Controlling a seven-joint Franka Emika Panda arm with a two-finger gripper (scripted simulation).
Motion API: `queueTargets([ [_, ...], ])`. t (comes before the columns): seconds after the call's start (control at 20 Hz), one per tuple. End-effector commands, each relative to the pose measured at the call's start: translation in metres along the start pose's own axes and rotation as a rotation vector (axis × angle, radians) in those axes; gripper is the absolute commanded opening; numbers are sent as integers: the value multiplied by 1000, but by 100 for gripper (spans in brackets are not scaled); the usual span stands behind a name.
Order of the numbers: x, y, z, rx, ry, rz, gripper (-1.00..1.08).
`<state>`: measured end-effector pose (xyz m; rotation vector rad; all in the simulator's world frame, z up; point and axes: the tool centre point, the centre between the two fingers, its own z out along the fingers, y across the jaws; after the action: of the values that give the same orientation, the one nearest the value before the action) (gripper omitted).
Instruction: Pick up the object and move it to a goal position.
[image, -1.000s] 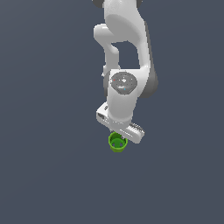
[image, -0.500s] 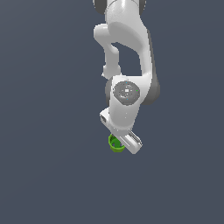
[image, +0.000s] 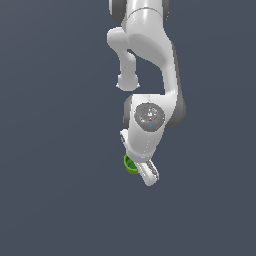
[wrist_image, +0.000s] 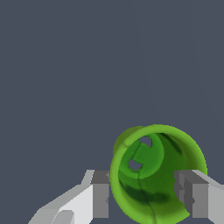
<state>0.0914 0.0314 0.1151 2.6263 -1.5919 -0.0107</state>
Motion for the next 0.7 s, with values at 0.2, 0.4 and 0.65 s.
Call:
queueTargets([
  [0.2,1,-8,6,-11,10,130,28],
  [0.4,1,-12,9,-15,15,181,28],
  [0.65,0,-14,11,-18,19,215,28],
])
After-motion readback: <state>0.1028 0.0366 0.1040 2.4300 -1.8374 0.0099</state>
